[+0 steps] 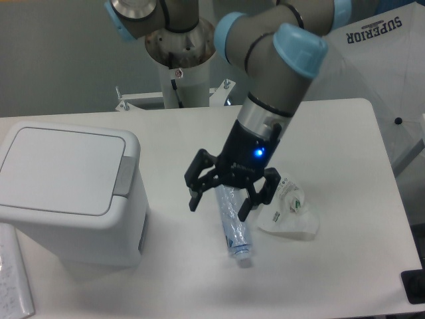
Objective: Open the trash can
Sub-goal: 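Move the open gripper over to the lid edge of the white trash can, then hook the gripper finger under the lid tab and flip the lid up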
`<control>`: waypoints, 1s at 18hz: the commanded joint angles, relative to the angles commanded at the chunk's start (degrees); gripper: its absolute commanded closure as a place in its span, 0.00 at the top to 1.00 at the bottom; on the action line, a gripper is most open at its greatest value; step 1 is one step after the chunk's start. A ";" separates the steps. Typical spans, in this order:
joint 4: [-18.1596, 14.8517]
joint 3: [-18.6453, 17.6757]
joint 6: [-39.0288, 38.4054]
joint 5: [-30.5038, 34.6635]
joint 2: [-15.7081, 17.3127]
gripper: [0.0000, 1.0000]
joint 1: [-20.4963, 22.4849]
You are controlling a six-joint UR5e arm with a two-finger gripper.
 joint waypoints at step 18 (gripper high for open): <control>6.77 -9.40 0.79 0.35 4.22 1.00 -6.42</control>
